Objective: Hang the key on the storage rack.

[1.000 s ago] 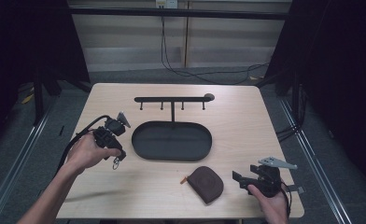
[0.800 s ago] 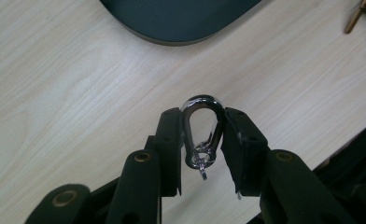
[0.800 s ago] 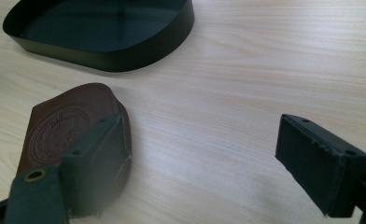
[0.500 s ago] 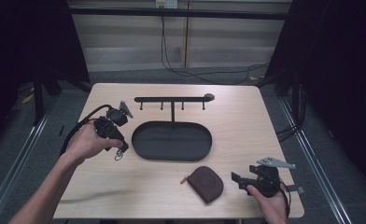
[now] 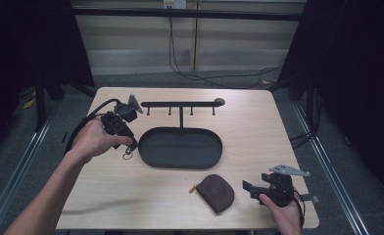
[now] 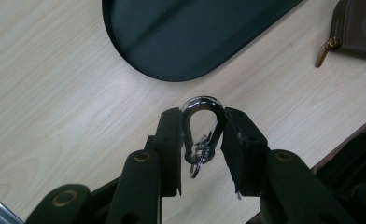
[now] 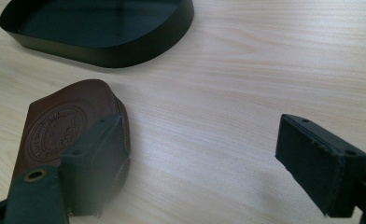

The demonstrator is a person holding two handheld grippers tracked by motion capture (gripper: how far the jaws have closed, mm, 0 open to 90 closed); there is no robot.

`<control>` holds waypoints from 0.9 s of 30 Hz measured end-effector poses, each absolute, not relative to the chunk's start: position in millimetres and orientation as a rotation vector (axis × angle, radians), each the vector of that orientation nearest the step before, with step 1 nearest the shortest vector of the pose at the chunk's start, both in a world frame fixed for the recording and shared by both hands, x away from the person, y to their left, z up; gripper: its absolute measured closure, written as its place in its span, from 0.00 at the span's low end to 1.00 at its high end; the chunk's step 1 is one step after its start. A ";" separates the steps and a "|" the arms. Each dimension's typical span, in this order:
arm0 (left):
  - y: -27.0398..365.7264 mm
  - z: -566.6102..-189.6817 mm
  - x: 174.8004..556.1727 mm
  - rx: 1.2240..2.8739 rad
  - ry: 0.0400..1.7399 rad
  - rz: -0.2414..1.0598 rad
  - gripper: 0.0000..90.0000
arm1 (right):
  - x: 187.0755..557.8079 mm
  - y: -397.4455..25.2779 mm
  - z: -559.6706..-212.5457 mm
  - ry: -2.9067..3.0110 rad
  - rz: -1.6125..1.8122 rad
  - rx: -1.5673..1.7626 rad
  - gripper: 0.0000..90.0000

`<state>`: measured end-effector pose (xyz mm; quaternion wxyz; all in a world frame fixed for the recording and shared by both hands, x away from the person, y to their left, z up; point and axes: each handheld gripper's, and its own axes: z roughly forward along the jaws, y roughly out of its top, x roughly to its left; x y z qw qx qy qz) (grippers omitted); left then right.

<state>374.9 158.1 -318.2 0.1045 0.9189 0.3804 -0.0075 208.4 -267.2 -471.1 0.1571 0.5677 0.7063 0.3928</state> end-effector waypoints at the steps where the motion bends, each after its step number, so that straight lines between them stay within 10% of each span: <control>1: 157.8 -315.0 376.9 2.706 1.124 -0.020 0.76 | 208.3 -266.9 -471.1 2.020 1.124 1.626 0.17; 27: 144.6 -290.0 405.1 2.651 1.178 -0.020 0.76 | 208.2 -267.9 -471.8 2.025 1.125 1.638 0.18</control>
